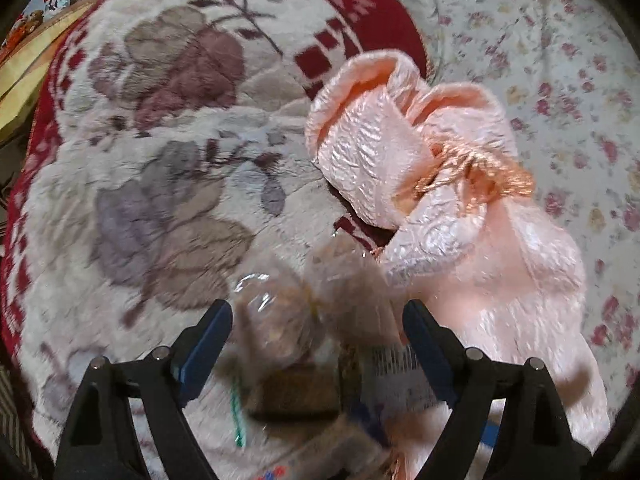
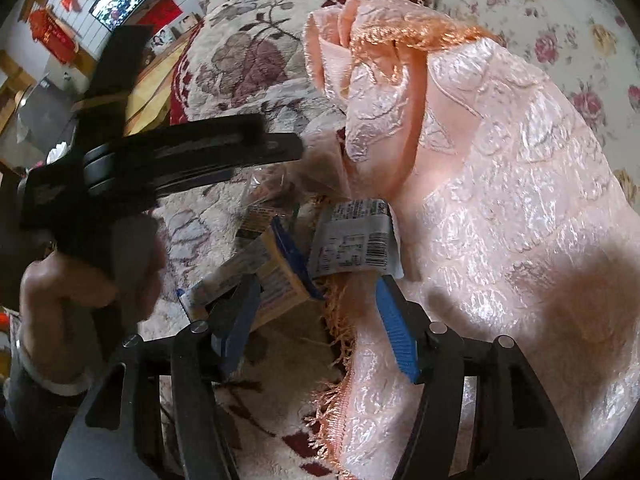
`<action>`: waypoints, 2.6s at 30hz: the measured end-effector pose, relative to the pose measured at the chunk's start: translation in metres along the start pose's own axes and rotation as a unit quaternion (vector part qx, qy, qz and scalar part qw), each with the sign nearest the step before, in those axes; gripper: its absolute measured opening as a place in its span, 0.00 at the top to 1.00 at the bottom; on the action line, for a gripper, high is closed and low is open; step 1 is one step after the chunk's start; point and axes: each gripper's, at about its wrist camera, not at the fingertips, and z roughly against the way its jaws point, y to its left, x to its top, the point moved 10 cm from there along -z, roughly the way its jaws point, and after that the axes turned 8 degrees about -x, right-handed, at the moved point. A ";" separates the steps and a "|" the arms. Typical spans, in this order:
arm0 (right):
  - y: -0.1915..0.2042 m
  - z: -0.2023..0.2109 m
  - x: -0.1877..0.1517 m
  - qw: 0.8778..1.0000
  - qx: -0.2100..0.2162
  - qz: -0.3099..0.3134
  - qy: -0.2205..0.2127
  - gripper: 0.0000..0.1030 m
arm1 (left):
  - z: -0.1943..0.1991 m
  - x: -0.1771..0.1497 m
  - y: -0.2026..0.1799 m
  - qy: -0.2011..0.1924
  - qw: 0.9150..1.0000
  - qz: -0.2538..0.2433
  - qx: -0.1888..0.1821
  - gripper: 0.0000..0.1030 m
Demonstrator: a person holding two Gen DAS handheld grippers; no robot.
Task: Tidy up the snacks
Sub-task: 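Grasp the clear bag of nuts with the left gripper while the right grasps the blue-edged biscuit pack, then carry the nut bag and biscuit pack over the white tray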
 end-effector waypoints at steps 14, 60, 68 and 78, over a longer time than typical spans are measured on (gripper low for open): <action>-0.004 -0.006 -0.001 1.000 0.006 -0.015 0.005 0.41 | -0.017 -0.003 0.022 0.016 1.000 -0.015 0.014 0.48; 0.101 -0.072 -0.012 0.992 -0.078 0.095 0.018 0.34 | 0.169 -0.126 0.160 -0.126 0.986 0.091 0.058 0.55; 0.104 -0.065 -0.021 0.990 -0.034 0.138 0.016 0.46 | 0.172 -0.140 0.154 -0.124 0.986 0.089 0.060 0.55; 0.134 -0.034 -0.039 0.989 0.021 0.145 0.009 0.46 | 0.204 -0.155 0.157 -0.150 0.981 0.083 0.091 0.55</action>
